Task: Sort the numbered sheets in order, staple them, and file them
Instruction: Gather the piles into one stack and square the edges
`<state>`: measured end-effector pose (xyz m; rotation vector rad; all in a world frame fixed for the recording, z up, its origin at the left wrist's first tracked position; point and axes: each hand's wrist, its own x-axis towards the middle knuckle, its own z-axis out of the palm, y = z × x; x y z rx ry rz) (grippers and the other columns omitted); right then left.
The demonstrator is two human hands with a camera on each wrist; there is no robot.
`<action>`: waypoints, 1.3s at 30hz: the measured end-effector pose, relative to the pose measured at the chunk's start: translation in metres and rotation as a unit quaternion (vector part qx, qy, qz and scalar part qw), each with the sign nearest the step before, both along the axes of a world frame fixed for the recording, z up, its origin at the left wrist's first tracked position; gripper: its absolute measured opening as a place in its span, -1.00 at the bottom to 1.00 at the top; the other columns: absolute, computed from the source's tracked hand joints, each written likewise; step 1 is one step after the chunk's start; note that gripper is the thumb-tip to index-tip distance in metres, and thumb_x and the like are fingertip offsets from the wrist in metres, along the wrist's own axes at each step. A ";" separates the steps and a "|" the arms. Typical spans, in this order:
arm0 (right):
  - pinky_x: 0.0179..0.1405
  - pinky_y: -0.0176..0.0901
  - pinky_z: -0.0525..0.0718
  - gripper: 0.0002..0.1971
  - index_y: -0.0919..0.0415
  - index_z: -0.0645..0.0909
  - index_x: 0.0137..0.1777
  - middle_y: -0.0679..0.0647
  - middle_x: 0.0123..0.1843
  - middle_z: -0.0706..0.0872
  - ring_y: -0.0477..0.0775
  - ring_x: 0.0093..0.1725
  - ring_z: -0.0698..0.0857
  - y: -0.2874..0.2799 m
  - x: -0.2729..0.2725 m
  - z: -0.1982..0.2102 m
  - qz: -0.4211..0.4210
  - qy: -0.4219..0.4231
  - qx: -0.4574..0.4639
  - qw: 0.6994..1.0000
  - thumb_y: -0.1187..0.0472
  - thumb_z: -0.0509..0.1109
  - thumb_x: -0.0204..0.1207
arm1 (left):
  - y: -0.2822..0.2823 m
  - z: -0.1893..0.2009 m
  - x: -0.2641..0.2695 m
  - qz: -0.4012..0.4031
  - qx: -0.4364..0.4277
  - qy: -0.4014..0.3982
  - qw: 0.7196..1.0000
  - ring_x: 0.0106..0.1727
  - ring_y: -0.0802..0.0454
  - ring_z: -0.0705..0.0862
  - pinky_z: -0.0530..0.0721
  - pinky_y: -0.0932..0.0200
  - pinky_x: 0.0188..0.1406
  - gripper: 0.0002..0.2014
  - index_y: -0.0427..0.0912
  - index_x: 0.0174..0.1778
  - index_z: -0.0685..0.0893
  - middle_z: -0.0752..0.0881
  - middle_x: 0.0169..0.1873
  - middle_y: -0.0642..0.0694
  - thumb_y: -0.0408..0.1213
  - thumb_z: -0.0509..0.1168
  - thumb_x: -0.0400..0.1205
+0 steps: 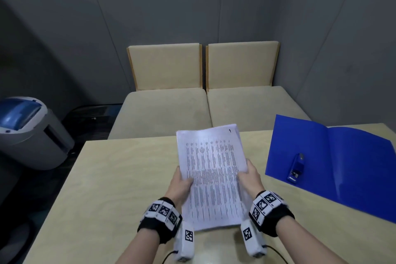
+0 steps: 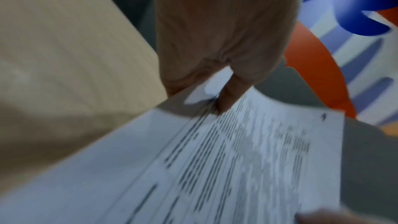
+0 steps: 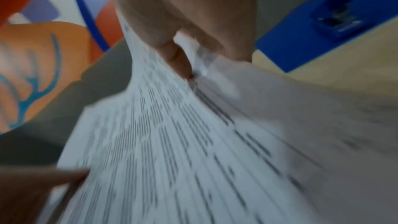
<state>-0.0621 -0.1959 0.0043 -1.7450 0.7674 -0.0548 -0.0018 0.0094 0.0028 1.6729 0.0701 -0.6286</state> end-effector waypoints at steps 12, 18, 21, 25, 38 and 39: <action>0.23 0.00 0.64 -0.54 0.24 0.56 0.27 0.19 0.15 0.73 0.24 0.14 0.68 -0.019 -0.032 -0.116 0.070 0.221 -0.002 0.973 0.38 0.11 0.38 | -0.011 -0.072 -0.035 -0.117 0.274 0.126 0.946 -0.27 -0.03 0.63 0.63 0.10 -0.31 -0.90 -0.42 -0.10 0.53 0.62 -0.26 -0.23 -0.51 0.19 0.50; 0.08 -0.08 0.66 -0.58 0.24 0.53 0.26 0.20 0.12 0.72 0.22 0.08 0.68 -0.017 -0.031 -0.105 0.093 0.251 -0.022 0.963 0.35 0.11 0.41 | -0.020 -0.070 0.000 0.036 0.211 0.086 0.973 0.09 -0.14 0.63 0.62 0.06 0.08 -0.60 -0.32 0.32 0.42 0.61 0.13 -0.18 -0.16 0.18 0.65; 0.13 -0.03 0.67 -0.55 0.23 0.52 0.28 0.19 0.13 0.71 0.22 0.10 0.68 -0.019 -0.031 -0.107 0.099 0.253 -0.010 0.962 0.35 0.12 0.37 | -0.016 -0.075 0.025 0.132 0.118 0.087 0.980 0.13 -0.23 0.69 0.64 -0.10 0.24 -0.60 -0.36 0.22 0.61 0.73 0.07 -0.26 -0.12 0.27 0.60; 0.11 -0.10 0.62 -0.56 0.24 0.50 0.30 0.21 0.16 0.70 0.23 0.14 0.66 -0.017 -0.033 -0.102 0.097 0.247 -0.009 0.964 0.39 0.11 0.41 | -0.011 -0.087 0.045 0.158 0.081 0.113 0.978 0.14 -0.36 0.71 0.65 -0.25 0.24 -0.62 -0.31 0.12 0.71 0.76 0.05 -0.37 -0.10 0.42 0.52; 0.43 0.00 0.45 -0.63 0.18 0.39 0.45 0.06 0.40 0.55 0.14 0.41 0.52 -0.039 0.018 -0.069 0.052 0.155 -0.008 0.987 0.22 0.15 0.65 | -0.015 -0.103 0.051 0.174 0.124 0.053 0.976 -0.03 -0.16 0.71 0.63 0.06 0.13 -0.88 -0.15 -0.09 0.73 0.77 -0.15 -0.16 -0.20 0.38 0.54; 0.44 -0.03 0.42 -0.61 0.16 0.38 0.49 0.07 0.44 0.53 0.15 0.44 0.50 -0.038 0.025 -0.066 0.055 0.133 -0.019 0.989 0.24 0.10 0.68 | -0.015 -0.103 0.051 0.175 0.125 0.050 0.975 -0.04 -0.15 0.70 0.62 0.08 0.11 -0.90 -0.14 -0.11 0.72 0.77 -0.17 -0.14 -0.20 0.38 0.54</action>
